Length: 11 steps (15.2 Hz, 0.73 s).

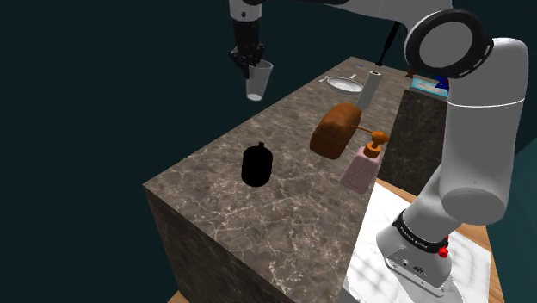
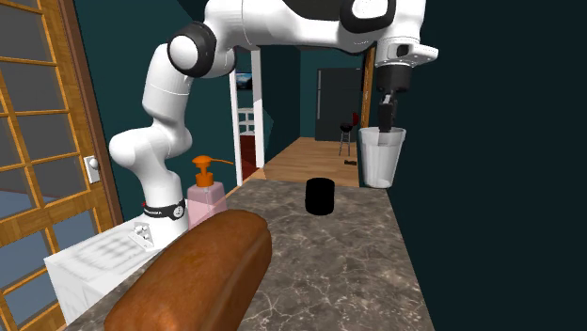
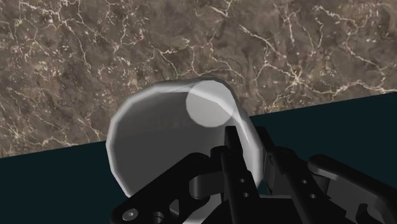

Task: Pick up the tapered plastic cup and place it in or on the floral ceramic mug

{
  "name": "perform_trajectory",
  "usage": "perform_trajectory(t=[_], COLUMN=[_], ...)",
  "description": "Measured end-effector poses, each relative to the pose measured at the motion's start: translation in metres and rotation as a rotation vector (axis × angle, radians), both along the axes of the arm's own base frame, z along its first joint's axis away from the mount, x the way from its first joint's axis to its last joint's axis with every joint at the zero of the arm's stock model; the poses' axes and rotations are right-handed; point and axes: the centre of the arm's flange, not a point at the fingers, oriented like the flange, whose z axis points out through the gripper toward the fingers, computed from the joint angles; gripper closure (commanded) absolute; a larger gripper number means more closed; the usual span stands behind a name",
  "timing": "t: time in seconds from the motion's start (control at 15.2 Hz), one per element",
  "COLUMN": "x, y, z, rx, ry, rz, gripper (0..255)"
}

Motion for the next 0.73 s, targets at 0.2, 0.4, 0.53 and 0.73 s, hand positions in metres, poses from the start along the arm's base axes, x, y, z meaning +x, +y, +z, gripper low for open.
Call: perform_trajectory(t=[0.2,0.4,0.53,0.73], x=[-0.026,-0.06,-0.077,-0.111], y=[0.023,0.05,0.067,0.089], z=[0.008,0.011,0.015,0.022], rx=[0.0,0.0,0.0,0.0], ry=[0.0,0.0,0.0,-0.001], rz=[0.001,0.001,0.001,0.001], gripper=[255,255,255,255])
